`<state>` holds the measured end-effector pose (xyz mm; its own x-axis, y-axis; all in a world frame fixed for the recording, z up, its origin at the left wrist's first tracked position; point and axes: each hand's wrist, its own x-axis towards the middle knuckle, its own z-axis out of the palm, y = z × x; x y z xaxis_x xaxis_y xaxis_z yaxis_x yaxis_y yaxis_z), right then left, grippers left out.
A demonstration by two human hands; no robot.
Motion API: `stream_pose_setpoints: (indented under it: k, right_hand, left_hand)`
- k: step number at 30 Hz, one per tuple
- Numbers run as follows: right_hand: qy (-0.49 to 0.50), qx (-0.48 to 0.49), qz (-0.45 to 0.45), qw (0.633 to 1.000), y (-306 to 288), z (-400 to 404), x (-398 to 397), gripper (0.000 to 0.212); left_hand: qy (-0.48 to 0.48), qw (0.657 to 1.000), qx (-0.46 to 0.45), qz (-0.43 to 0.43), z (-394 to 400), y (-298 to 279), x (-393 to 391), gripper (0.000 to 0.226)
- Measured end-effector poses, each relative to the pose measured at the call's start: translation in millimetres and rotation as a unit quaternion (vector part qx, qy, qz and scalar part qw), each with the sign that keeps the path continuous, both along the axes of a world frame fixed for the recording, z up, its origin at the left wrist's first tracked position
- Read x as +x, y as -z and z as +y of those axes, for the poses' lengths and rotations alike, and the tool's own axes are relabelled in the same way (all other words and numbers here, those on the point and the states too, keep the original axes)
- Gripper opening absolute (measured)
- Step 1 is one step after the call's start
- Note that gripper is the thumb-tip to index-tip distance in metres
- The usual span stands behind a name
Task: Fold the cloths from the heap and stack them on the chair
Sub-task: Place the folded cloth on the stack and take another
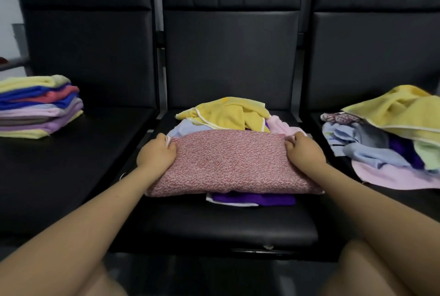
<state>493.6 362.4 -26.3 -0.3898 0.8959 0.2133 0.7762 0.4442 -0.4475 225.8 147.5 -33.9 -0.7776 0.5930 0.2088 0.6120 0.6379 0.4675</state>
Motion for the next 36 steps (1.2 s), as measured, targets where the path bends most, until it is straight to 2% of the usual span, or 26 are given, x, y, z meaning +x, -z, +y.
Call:
stream_pose_setpoints:
  k: [3,4,5,7,8,9,11,12,15,17,19,20,22,25,28,30,32,34,36]
  right_hand:
    - [0.011,-0.027,0.031,0.999,-11.9,-11.2,11.4,0.046]
    - [0.011,-0.041,0.031,0.999,-15.0,-14.5,15.5,0.052]
    - [0.013,-0.065,0.023,0.997,-17.2,-17.3,19.3,0.059]
    - [0.027,-0.149,0.009,0.988,-19.9,-19.5,23.0,0.078]
    - [0.030,-0.196,0.014,0.980,-20.1,-20.5,24.1,0.086]
    - [0.027,-0.238,0.026,0.971,-21.6,-22.8,25.7,0.090]
    - [0.013,-0.305,0.073,0.949,-22.2,-26.5,30.1,0.088]
    - [0.007,-0.326,0.107,0.939,-22.1,-27.4,31.0,0.080]
    - [-0.003,-0.373,0.236,0.897,-28.0,-30.9,38.5,0.055]
    - [-0.009,-0.433,0.310,0.846,-35.0,-34.0,43.7,0.040]
    - [-0.018,-0.489,0.351,0.798,-45.5,-40.0,48.4,0.022]
    - [-0.022,-0.499,0.365,0.786,-50.7,-41.4,51.3,0.018]
    - [-0.028,-0.499,0.398,0.770,-57.9,-43.6,54.4,0.017]
    - [-0.037,-0.469,0.459,0.753,-67.5,-44.4,59.5,0.020]
    - [-0.046,-0.455,0.470,0.755,-75.3,-49.1,53.9,0.027]
    - [-0.054,-0.446,0.470,0.760,-80.2,-56.4,42.0,0.031]
    - [-0.077,-0.452,0.485,0.744,-85.4,-67.4,27.0,0.031]
    - [-0.116,-0.479,0.509,0.706,-91.5,-79.3,10.6,0.027]
    - [-0.144,-0.480,0.497,0.709,-94.7,-91.2,-10.0,0.021]
  left_hand:
    - [-0.014,0.996,0.004,-0.090,-8.8,-7.7,-0.1,0.042]
    - [-0.021,0.989,0.012,-0.148,-13.0,-9.8,-0.3,0.048]
    - [-0.025,0.972,0.038,-0.230,-18.3,-10.9,0.1,0.054]
    - [-0.022,0.909,0.107,-0.402,-28.2,-16.6,3.3,0.060]
    - [-0.016,0.884,0.118,-0.452,-33.2,-22.5,7.3,0.061]
    - [-0.007,0.877,0.114,-0.467,-36.4,-26.7,8.3,0.063]
    - [0.014,0.885,0.087,-0.457,-38.7,-31.1,10.1,0.072]
    - [0.022,0.888,0.089,-0.452,-39.3,-33.2,12.8,0.072]
    - [0.059,0.877,0.148,-0.453,-39.2,-37.1,26.5,0.050]
    - [0.085,0.874,0.205,-0.433,-37.9,-40.5,35.7,0.033]
    - [0.112,0.883,0.249,-0.383,-34.3,-47.9,42.5,0.029]
    - [0.123,0.886,0.264,-0.360,-31.3,-52.5,47.8,0.029]
    - [0.126,0.883,0.281,-0.354,-26.5,-54.2,51.5,0.029]
    - [0.098,0.884,0.230,-0.395,-21.2,-43.2,50.4,0.034]
    - [0.044,0.917,0.140,-0.371,-19.8,-34.0,41.1,0.060]
    - [0.008,0.946,0.122,-0.301,-19.4,-35.9,37.7,0.057]
    - [-0.017,0.961,0.133,-0.242,-18.2,-39.6,34.3,0.057]
    - [-0.017,0.961,0.169,-0.217,-18.2,-43.0,33.2,0.052]
    - [-0.001,0.953,0.208,-0.222,-18.0,-44.4,34.2,0.040]
